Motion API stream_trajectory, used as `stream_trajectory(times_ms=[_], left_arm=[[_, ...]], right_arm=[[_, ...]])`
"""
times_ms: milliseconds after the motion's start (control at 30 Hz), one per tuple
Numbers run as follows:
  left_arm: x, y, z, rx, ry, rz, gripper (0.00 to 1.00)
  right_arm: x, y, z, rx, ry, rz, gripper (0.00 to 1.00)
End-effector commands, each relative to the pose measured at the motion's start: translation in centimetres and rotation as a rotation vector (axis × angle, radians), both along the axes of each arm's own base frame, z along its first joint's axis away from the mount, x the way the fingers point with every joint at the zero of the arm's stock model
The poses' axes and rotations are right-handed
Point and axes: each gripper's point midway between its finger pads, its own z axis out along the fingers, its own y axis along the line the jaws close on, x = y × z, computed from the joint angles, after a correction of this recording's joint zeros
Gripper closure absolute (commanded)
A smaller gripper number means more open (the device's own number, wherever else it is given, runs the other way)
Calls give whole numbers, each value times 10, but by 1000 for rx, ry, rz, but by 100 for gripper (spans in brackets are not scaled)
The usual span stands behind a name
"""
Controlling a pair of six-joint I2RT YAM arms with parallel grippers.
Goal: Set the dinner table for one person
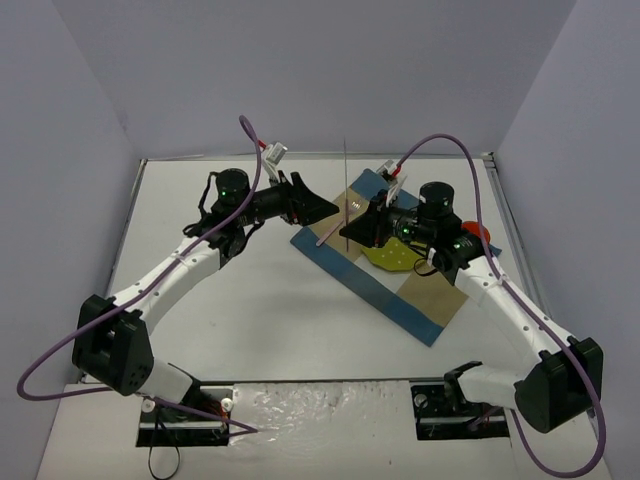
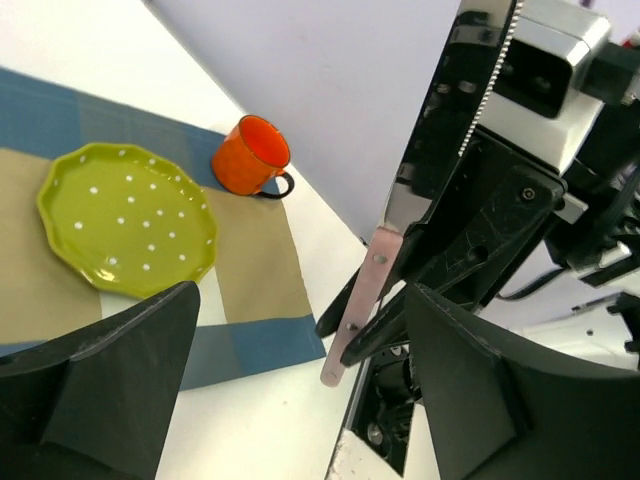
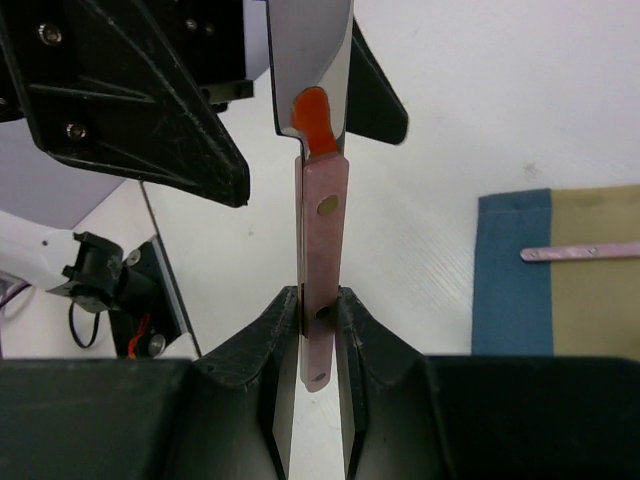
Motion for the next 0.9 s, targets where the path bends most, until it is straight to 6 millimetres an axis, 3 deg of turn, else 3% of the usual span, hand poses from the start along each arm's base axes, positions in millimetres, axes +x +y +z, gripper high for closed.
stream_trajectory(times_ms=[0,133,200,333,467,567,867], left_arm=[[7,14,37,37,-136,80,10],[9,35,21,154,-109,190,3],[17,62,-1,290,-67,334,3],[17,126,-35,541,-20,586,3],[1,171,-63,695,28,712,3],[-10,193,-88,771,68,756,3],[-26,218,-126,842,111,789,3]], right_arm=[[17,-26,-4,-74,-27,-202,100],[32,-64,-40,-205,76,-459,100],[31,-94,-72,-300,179,-624,100],[21,-134,-111,-379,326,-876,100],[5,-164,-150,-454,486,-1077,100],[-7,-180,-178,-505,580,-1185,100],[-28,-205,-231,-586,793,-1372,100]])
